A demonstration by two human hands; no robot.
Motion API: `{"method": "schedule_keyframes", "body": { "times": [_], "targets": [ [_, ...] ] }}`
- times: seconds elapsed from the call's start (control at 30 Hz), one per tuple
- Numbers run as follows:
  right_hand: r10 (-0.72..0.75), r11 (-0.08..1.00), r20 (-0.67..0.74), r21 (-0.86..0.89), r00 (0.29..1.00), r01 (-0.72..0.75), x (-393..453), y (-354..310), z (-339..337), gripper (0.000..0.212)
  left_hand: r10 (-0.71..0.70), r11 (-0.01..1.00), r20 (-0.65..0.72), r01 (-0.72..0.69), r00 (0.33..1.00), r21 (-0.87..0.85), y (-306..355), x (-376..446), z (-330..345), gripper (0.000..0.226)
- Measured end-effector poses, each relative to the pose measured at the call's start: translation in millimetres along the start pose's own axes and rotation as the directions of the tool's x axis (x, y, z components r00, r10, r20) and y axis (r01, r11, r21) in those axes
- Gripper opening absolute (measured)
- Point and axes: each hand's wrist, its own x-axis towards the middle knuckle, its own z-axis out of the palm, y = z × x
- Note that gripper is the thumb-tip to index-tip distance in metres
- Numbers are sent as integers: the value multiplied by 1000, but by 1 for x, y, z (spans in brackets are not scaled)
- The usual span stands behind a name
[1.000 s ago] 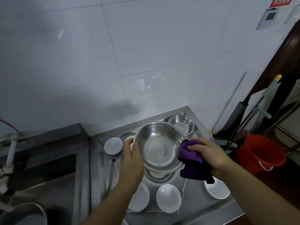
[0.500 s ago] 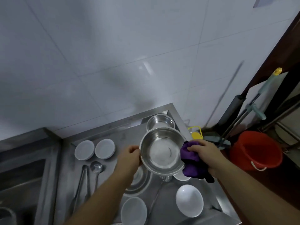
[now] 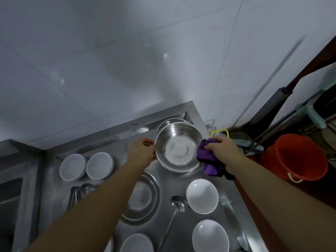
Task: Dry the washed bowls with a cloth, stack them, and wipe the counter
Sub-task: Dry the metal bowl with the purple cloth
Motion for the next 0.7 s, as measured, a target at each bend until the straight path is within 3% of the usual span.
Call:
{"method": "schedule_keyframes", "body": {
  "times": [0.27,0.43,0.7],
  "targets": [
    [41,994,-26,-96,999,-43,78,7,37,9,99,953,-57,-78,993,293,-4,77,18,6],
    [74,991,-35,-113,997,-77,106,10,48,22,148,925,-62,-116,987,363,-8,105,31,10],
    [37,976,-33,-214,999,-43,118,18,52,23,214,865,-88,-146,973,480,-18,121,40,17]
  ]
}}
